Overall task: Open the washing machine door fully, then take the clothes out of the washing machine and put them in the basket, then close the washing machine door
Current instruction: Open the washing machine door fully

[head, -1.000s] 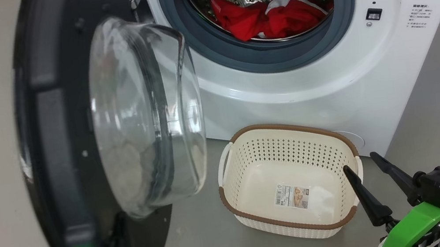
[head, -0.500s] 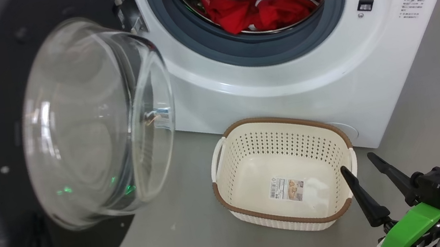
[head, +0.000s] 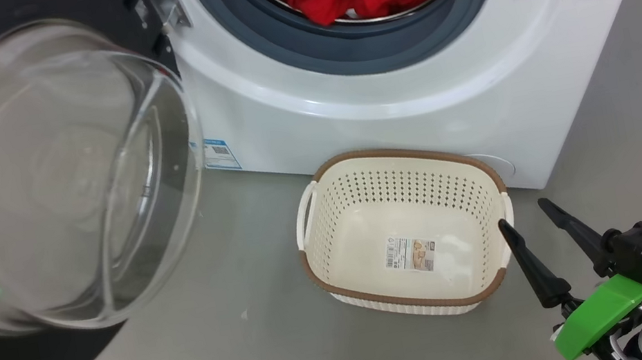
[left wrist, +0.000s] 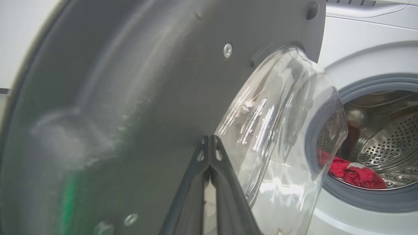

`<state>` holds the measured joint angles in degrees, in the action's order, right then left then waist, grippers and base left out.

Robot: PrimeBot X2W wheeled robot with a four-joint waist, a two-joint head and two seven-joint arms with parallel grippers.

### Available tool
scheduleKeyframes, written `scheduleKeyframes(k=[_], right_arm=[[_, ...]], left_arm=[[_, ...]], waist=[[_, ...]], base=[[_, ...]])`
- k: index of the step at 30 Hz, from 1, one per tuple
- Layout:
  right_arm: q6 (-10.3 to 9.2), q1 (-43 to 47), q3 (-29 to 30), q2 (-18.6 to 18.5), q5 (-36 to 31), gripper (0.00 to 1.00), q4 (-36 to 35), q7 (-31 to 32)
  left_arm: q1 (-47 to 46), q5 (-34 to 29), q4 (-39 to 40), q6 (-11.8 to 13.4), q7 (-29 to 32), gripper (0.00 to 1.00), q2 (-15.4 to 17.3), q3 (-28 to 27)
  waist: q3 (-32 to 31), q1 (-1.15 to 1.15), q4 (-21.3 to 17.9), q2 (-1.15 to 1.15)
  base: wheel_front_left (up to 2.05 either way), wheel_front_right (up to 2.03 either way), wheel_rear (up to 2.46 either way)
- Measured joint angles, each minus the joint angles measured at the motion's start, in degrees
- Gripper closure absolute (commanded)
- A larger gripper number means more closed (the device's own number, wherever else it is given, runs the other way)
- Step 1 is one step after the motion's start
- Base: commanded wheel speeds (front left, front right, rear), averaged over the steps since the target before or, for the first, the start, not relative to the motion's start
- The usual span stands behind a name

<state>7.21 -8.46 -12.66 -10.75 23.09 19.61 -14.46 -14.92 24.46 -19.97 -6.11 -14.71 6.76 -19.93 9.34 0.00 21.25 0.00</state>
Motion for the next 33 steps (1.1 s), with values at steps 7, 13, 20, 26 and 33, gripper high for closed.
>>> scheduleKeyframes(k=[7,13,20,26,33], right_arm=[[0.0,-0.7,0.1,-0.4,-0.4,0.0,-0.2,0.0],[0.0,-2.1,0.2,-0.5,-0.4,0.0,-0.3,0.0],[0.0,-2.4,0.5,-0.6,-1.5,0.0,-0.4,0.0],[0.0,-3.0,0.5,-0.7,-1.8,0.0,-0.5,0.0],[0.0,-4.2,0.5,-0.9,-2.0,0.0,-0.6,0.0]], left_arm=[[-5.0,-2.3,-4.3,-1.0,0.0,1.0,1.1,-5.5],[-7.8,-3.3,-6.8,-1.0,0.0,1.0,1.9,-10.4],[-10.1,-4.6,-10.5,-1.5,0.0,1.0,3.9,-13.9],[-12.2,-5.9,-13.1,-1.5,0.0,1.0,5.4,-15.2],[-14.7,-6.8,-16.1,-1.5,0.0,1.0,6.9,-16.2]], waist=[[2.1,0.0,-1.2,0.0],[3.4,0.0,-2.2,0.0],[4.6,0.0,-2.8,0.0],[5.4,0.0,-2.9,0.0],[6.7,0.0,-3.2,0.0]], base=[[0.0,0.0,0.0],[0.0,0.0,0.0],[0.0,0.0,0.0],[0.0,0.0,0.0],[0.0,0.0,0.0]])
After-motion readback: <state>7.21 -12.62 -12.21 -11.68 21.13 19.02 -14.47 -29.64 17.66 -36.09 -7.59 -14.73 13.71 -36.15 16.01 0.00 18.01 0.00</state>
